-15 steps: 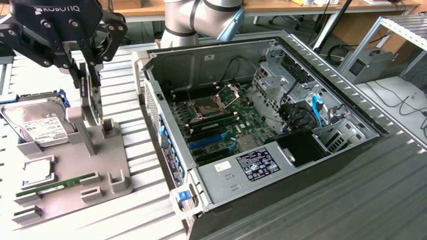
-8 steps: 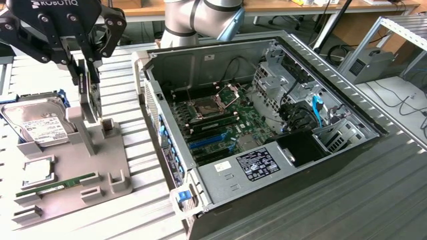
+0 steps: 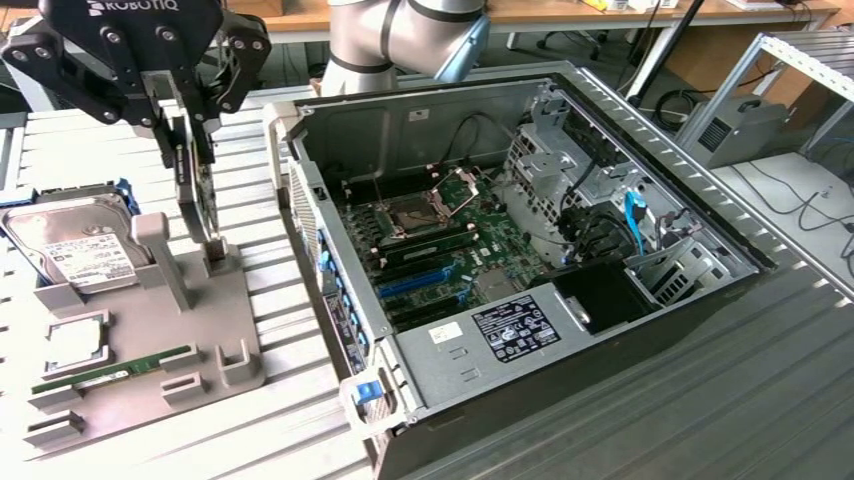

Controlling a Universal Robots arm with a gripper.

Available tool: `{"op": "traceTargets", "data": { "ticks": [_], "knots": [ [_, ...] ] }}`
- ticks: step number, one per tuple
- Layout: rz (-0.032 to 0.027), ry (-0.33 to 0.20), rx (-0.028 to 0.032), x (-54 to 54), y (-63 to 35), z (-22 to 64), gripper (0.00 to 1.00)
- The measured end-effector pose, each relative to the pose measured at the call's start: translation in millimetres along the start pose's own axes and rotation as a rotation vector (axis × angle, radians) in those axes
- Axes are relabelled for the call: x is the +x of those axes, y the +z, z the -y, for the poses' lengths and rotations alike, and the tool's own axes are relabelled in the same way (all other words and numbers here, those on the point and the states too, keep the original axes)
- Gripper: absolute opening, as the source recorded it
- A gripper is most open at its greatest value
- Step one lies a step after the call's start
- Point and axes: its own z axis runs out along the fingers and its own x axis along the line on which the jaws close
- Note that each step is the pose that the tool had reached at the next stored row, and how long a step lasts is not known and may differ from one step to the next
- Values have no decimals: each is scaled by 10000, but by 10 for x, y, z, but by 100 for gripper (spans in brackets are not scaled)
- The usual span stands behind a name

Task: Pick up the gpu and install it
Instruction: 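Pick up the gpu and move the gpu toward the slot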

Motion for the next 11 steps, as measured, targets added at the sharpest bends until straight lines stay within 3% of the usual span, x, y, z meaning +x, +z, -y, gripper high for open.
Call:
{"op": "traceTargets", "data": {
  "ticks": [5, 11],
  "knots": [
    [1, -1, -1, -86, 3, -6, 27],
    [0, 0, 0, -261, 7, -20, 27]
  ]
}}
